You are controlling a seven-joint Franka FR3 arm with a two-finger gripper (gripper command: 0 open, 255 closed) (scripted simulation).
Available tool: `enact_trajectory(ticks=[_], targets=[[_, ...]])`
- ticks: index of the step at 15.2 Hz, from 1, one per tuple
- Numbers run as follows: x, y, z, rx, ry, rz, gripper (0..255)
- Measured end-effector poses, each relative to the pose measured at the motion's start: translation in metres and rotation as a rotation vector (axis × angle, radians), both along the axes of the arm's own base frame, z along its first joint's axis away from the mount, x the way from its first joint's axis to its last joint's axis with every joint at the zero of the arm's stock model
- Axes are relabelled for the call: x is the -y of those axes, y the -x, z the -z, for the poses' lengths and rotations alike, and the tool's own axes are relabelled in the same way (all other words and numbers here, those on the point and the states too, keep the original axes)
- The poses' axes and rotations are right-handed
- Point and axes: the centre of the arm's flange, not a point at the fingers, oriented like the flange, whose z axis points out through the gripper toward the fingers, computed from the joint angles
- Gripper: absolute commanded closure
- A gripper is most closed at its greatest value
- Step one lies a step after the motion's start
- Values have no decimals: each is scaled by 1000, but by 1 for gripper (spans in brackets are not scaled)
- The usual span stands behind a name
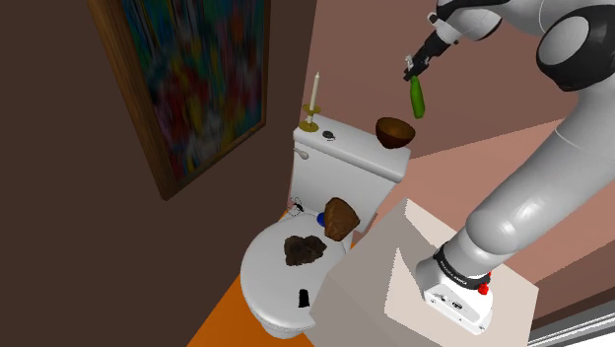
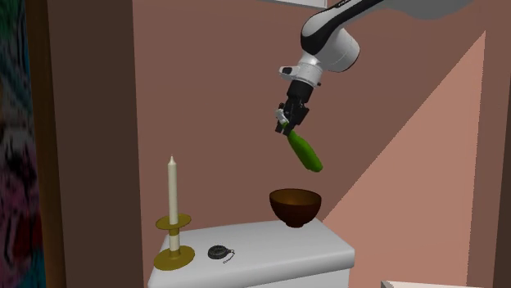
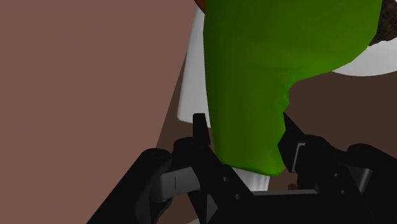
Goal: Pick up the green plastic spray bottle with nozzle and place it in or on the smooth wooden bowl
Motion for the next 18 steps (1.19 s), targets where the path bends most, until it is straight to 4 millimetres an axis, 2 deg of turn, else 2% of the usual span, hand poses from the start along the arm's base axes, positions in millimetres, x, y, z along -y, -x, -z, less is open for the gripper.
enact_trajectory(ticks=[15, 18], targets=[[0, -1, 80, 0, 0, -1, 255], [0, -1, 88, 0, 0, 0, 255]])
